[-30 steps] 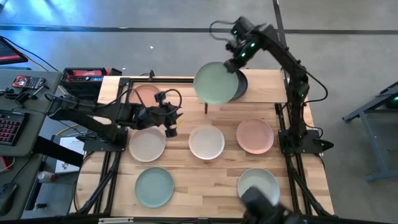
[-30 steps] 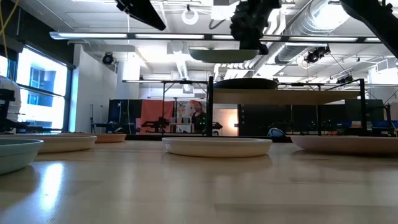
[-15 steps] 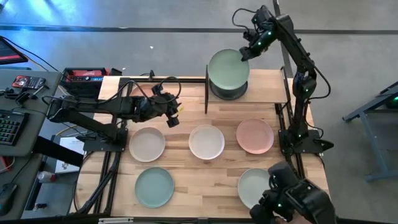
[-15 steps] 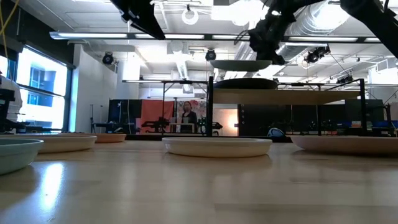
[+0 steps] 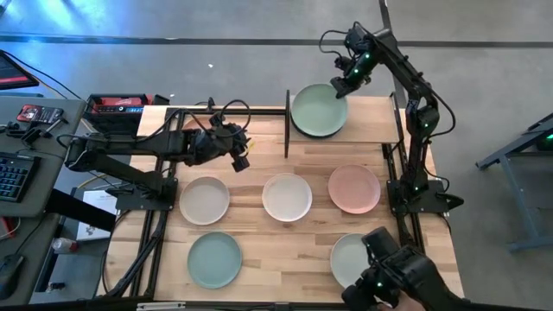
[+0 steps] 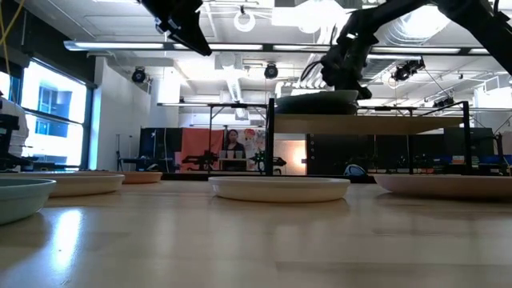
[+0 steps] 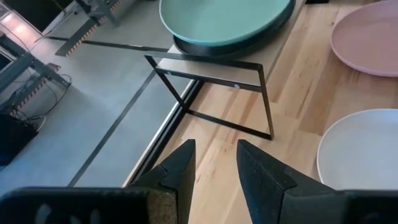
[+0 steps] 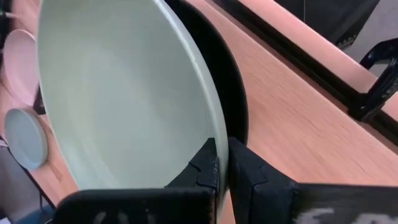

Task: Place and stack plates onto a shelf
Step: Stack the light green plate on top of the black plate on the shelf

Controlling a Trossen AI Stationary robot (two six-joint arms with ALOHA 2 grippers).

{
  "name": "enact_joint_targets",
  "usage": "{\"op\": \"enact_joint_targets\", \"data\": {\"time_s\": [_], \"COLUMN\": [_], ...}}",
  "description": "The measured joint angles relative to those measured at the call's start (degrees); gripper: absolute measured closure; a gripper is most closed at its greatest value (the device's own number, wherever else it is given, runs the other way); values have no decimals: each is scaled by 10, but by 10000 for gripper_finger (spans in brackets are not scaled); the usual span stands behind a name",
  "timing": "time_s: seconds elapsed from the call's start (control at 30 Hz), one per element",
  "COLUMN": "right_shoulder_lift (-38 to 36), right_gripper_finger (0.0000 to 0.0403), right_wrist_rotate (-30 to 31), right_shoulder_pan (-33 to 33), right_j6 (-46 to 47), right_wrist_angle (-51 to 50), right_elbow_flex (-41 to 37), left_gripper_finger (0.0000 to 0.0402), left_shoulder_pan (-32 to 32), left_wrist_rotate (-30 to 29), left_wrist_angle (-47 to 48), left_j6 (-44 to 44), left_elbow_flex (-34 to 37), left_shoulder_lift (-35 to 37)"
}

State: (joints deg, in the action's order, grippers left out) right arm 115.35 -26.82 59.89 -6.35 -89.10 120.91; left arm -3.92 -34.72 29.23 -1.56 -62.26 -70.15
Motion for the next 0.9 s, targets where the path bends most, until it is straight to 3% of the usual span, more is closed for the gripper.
{"op": "enact_joint_targets", "data": {"time_s": [0.43, 0.9], "right_shoulder_lift": [0, 0], "right_gripper_finger": [402, 402], "right_wrist_rotate": [43, 44], "right_shoulder_pan": [-27, -28], "right_j6": [8, 24], "right_wrist_angle": [28, 34], "right_elbow_flex": [-18, -18], "left_gripper_finger": [296, 296], "left_shoulder_pan": [-1, -1], "left_wrist_rotate": [15, 15], "left_wrist_angle": [0, 0], "left_j6": [0, 0], "left_elbow_flex": [0, 0], "left_shoulder_lift": [0, 0]}}
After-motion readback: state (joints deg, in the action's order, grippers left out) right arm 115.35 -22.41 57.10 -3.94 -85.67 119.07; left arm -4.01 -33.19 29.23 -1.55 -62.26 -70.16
